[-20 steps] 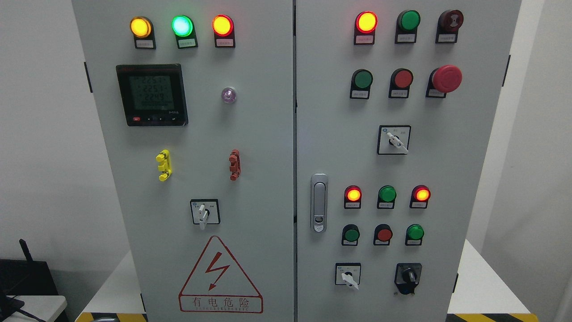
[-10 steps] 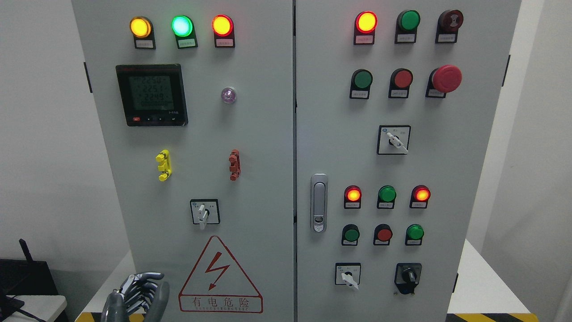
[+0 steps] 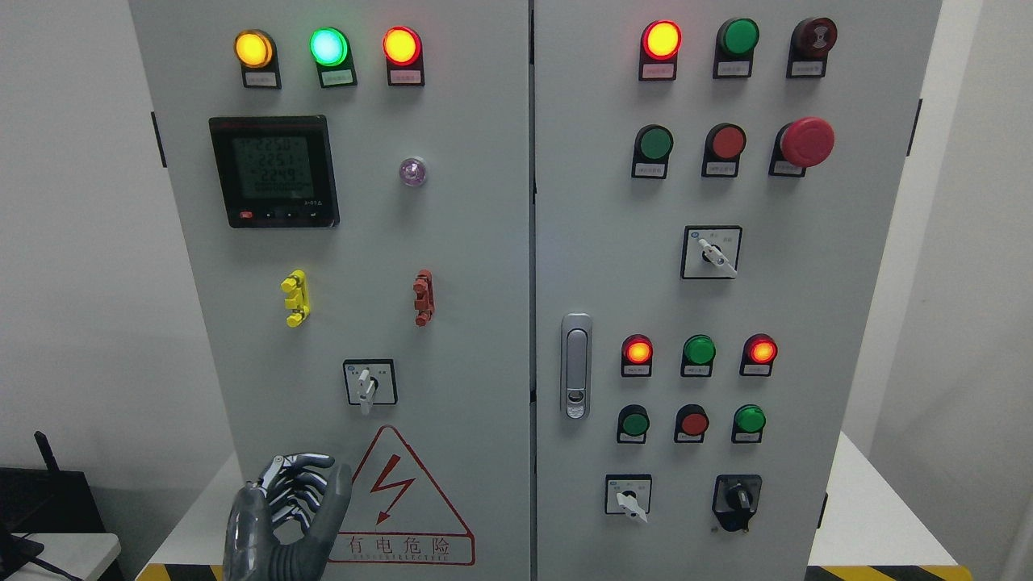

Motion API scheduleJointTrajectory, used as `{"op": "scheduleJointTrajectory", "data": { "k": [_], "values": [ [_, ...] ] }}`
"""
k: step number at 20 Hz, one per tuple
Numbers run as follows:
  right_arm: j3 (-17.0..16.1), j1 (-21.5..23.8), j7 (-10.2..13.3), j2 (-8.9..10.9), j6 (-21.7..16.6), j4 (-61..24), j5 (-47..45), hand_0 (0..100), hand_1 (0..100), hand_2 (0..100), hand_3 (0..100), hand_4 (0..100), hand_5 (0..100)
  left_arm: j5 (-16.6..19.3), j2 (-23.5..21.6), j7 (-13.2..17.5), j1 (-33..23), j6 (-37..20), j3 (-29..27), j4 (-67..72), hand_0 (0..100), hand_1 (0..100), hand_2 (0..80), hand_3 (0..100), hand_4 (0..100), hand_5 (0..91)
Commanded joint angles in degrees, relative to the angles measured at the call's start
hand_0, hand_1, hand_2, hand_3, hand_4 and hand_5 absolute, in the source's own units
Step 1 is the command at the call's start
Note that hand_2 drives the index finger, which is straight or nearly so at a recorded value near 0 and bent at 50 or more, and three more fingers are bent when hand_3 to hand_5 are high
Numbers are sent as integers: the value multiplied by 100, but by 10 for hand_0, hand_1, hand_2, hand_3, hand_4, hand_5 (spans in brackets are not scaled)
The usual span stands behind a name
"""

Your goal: Turn on light switch 1

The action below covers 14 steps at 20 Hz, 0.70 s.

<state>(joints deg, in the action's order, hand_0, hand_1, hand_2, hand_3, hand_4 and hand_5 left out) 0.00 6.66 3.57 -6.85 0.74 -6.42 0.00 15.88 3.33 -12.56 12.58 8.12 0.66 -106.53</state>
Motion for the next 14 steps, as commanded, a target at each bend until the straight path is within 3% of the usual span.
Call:
{"op": "scheduleJointTrajectory", "data": {
  "k": [1,5,9,14],
  "values": [
    [97,2,4,-1,-4,0,-140,120,389,0,0,0,0,91,186,-255,122,408,452,-201,173,389,477,752,826,875],
    [97,-6,4,0,-4,0,-140,120,389,0,0,0,0,91,212,-326,201,655,496,-201,188,392,478,755,827,875],
    [97,-6,4,0,-4,0,-140,120,389,0,0,0,0,91,229,-650,218,875,514,-210,198,397,477,755,828,876],
    [97,2,4,8,-4,0,-140,120,389,0,0,0,0,91,238,-817,280,1024,531,-201,227,384,470,757,828,876]
  ]
}}
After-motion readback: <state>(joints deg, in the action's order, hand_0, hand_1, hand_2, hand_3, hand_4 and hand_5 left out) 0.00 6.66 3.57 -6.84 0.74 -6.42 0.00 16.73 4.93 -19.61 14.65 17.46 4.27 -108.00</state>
